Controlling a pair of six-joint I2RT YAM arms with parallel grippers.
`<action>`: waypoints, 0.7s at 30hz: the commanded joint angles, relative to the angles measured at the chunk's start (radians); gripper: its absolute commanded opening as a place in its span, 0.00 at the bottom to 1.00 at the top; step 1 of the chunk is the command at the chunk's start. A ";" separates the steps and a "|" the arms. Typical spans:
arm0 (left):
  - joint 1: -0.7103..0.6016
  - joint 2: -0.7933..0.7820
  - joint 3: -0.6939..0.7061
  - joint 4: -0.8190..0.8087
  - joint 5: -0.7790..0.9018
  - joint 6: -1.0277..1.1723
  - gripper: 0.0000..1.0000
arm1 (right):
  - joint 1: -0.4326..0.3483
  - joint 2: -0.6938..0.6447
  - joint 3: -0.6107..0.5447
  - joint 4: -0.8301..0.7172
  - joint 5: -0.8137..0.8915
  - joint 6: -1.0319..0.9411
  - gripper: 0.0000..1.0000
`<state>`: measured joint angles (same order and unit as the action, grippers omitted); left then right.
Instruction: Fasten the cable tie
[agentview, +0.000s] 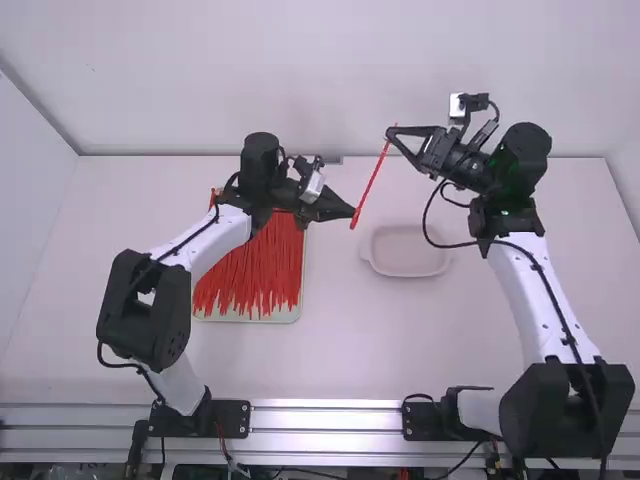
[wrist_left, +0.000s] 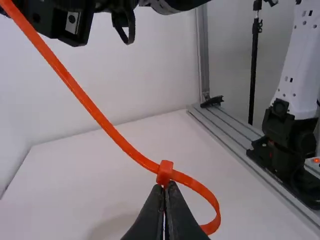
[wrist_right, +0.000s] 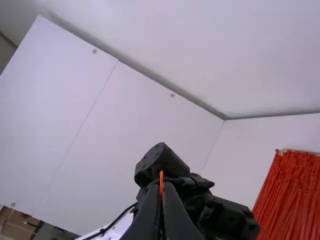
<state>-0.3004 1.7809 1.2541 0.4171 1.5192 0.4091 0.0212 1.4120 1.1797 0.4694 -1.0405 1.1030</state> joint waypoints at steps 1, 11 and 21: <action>-0.014 0.002 -0.031 0.032 0.032 -0.067 0.02 | 0.000 -0.012 0.071 0.017 0.013 -0.067 0.24; -0.005 0.002 -0.029 0.149 -0.043 -0.159 0.02 | 0.044 -0.012 0.070 -0.079 -0.047 -0.240 0.87; 0.063 0.002 -0.004 0.149 -0.066 -0.190 0.02 | 0.018 -0.012 0.070 -0.301 -0.172 -0.463 0.99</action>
<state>-0.2577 1.7809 1.2274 0.5629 1.4536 0.2310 0.0418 1.4117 1.2251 0.1707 -1.1645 0.7227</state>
